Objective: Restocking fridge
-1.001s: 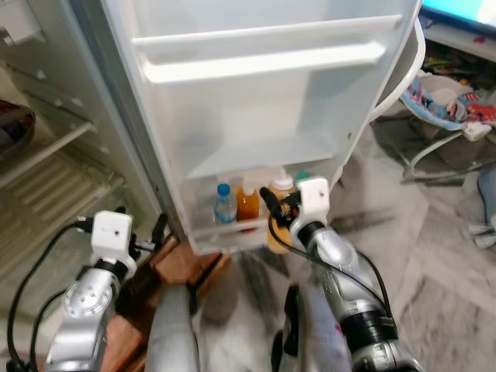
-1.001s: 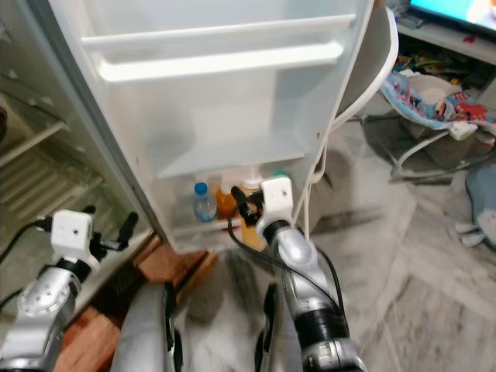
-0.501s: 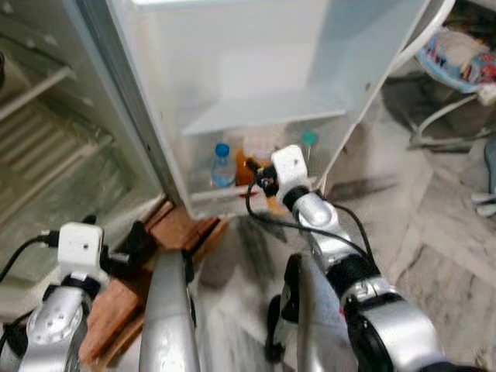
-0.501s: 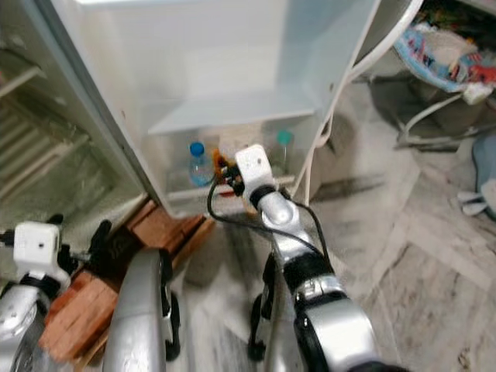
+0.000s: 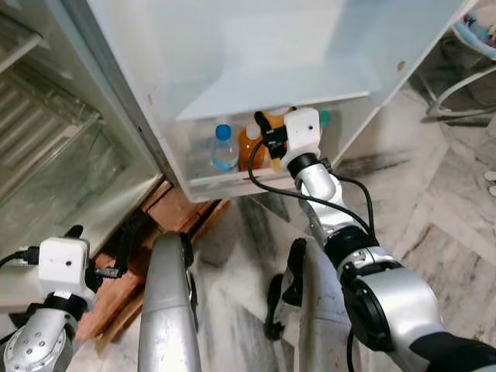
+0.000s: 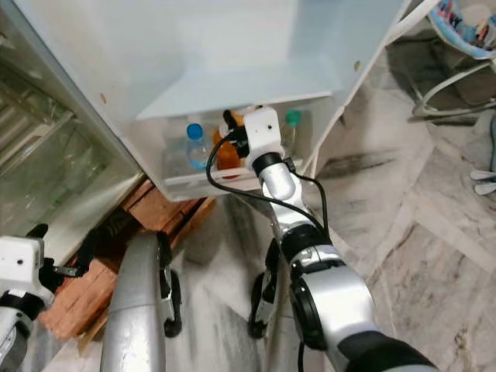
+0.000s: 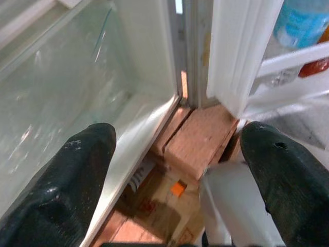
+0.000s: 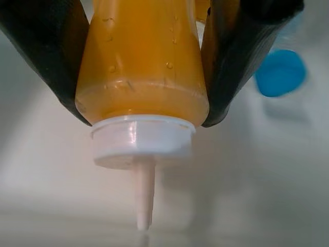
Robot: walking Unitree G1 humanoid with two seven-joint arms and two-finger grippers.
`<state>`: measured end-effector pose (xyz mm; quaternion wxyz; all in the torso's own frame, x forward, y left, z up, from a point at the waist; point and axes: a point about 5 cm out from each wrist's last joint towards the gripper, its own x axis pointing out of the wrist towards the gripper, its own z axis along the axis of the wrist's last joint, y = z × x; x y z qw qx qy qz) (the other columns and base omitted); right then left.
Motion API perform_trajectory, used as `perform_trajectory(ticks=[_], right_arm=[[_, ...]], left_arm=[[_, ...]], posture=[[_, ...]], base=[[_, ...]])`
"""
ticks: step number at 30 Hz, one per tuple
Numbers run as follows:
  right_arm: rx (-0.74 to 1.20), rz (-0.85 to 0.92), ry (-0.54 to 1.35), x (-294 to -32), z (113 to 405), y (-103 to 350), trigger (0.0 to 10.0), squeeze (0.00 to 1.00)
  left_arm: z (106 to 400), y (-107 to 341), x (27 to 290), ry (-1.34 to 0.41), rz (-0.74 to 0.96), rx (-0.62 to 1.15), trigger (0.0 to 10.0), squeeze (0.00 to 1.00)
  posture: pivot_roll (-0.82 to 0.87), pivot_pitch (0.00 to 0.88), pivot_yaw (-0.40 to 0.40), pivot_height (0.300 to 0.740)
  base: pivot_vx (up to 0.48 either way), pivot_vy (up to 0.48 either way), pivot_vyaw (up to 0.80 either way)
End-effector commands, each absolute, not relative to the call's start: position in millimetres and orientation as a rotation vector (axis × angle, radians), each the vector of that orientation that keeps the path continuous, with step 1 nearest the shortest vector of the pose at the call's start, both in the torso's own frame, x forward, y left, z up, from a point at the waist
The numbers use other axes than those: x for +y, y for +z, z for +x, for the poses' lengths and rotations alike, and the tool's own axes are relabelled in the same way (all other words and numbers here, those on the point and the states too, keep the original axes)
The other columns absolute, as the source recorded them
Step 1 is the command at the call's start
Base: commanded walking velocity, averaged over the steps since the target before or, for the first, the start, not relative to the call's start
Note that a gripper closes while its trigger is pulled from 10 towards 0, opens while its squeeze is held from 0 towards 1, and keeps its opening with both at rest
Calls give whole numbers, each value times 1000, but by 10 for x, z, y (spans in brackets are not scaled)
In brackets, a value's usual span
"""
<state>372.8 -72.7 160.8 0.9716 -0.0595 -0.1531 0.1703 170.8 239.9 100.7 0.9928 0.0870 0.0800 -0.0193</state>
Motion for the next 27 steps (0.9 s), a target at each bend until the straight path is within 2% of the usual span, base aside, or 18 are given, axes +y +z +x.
perform_trajectory(ticks=[1,6,9,11,14,21,27], right_arm=[[-339,-106,366,-695,3726,1654,10000,0],[-399,-137,354,-689,3762,1790,10000,0],[-445,-215,292,-731,3801,1896,10000,0],[-486,-346,178,-795,3851,1992,10000,0],[-492,-407,119,-834,3873,2004,10000,0],[-323,-234,83,-849,3843,1715,10000,0],[-247,-213,66,-813,3790,1529,10000,0]], left_arm=[[1617,1009,2452,-23,182,191,10000,0],[1502,1038,2461,-7,190,207,10000,0],[1451,1047,2462,6,191,216,10000,0],[1409,1035,2450,11,189,226,10000,0],[1389,1031,2426,16,185,234,10000,0],[1367,1052,2414,19,184,240,10000,0],[1340,1064,2417,17,190,244,10000,0]], posture=[[377,416,-33,559],[397,431,-39,559],[397,445,-46,559],[392,457,-52,559],[393,456,-55,559],[403,461,-57,559],[416,469,-53,559]], base=[[0,0,0],[0,0,0],[0,0,0],[0,0,0],[0,0,0],[0,0,0],[0,0,0]])
